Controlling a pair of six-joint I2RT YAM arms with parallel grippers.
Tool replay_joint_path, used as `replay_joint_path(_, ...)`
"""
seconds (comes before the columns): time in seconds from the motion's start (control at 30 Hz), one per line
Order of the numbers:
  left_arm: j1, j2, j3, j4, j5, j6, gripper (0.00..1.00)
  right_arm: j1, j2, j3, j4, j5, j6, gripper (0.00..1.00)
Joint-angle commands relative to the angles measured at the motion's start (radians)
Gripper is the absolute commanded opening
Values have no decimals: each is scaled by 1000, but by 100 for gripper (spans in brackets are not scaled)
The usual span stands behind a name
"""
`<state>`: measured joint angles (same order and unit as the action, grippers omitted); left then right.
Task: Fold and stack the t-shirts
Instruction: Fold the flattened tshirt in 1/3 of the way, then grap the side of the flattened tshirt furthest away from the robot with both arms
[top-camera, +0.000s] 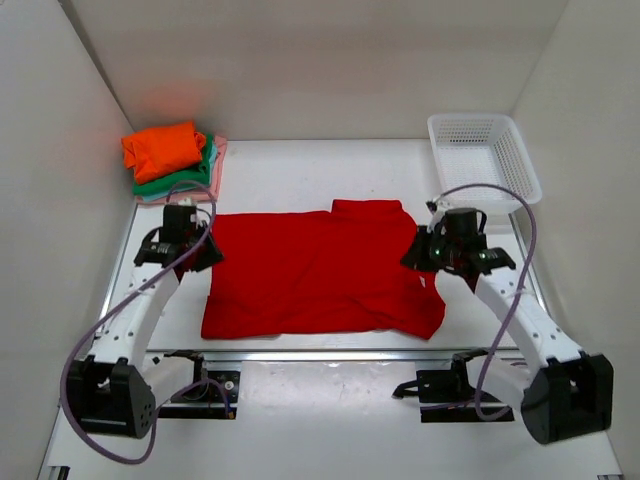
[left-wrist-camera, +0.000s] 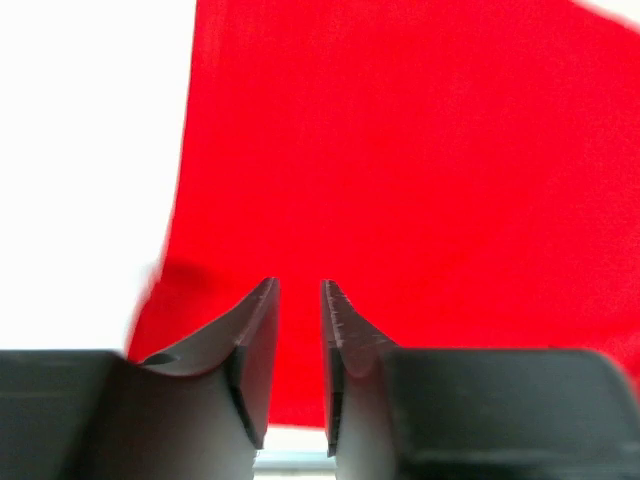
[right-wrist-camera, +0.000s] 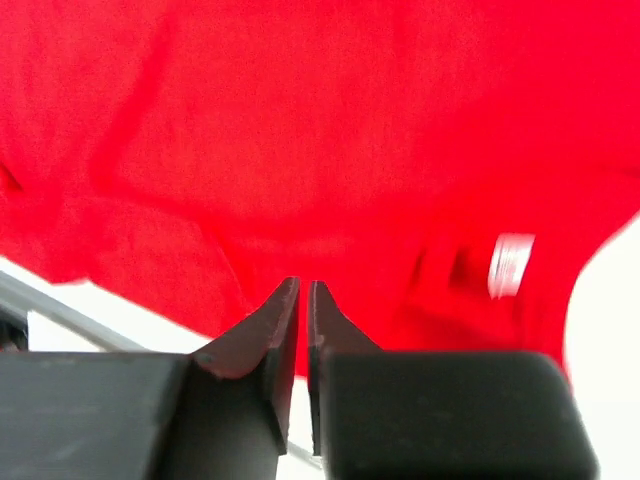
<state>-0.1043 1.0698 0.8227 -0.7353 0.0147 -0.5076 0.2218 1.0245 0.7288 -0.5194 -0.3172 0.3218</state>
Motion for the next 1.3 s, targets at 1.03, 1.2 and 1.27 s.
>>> replay_joint_path(1.03,140,978,624,330,-105,149,43,-179,1257,1195,-62,-45,-280,33)
replay_joint_path(1.2,146,1006,665,281,-22,156,19,-170,1315,1252,-117,-51,-285,34)
replay_joint_path(1.27,140,1019,671,274,-16,167,8,-162,1318,1241,-113,-59,-285,35)
